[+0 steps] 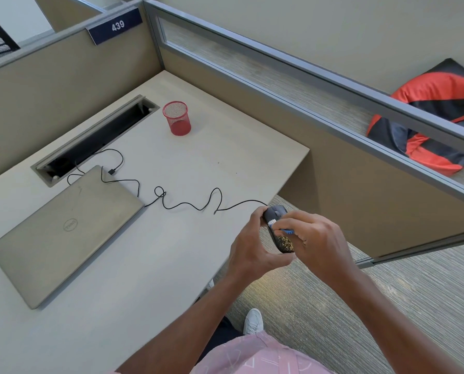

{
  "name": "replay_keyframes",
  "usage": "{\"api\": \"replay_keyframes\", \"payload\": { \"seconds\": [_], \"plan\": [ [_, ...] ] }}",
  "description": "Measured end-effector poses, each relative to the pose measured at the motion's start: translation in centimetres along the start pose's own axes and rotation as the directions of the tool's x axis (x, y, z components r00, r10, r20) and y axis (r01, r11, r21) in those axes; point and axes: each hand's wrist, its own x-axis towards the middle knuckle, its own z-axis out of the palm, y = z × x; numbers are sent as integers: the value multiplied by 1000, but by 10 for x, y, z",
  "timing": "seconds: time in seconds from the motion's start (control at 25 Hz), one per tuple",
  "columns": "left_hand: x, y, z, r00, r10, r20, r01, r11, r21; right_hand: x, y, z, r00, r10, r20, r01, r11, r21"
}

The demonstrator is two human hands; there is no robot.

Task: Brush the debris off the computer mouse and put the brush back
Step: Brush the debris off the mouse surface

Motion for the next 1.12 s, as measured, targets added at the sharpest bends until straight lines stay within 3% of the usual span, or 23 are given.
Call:
{"api": "replay_keyframes", "payload": {
  "seconds": [0.88, 1.04, 1.12],
  "plan": [
    [19, 6, -4, 999, -27, -18, 26, 999, -32, -1, 8, -9, 998, -58, 11, 59, 997, -55],
    [21, 6, -4, 999, -26, -21, 25, 999, -47, -8, 10, -13, 1000, -19, -17, 19, 1000, 13],
    [22, 6, -5, 1000, -16, -24, 15, 999, -44, -6, 11, -13, 996, 76, -50, -68, 985, 158]
  ]
}}
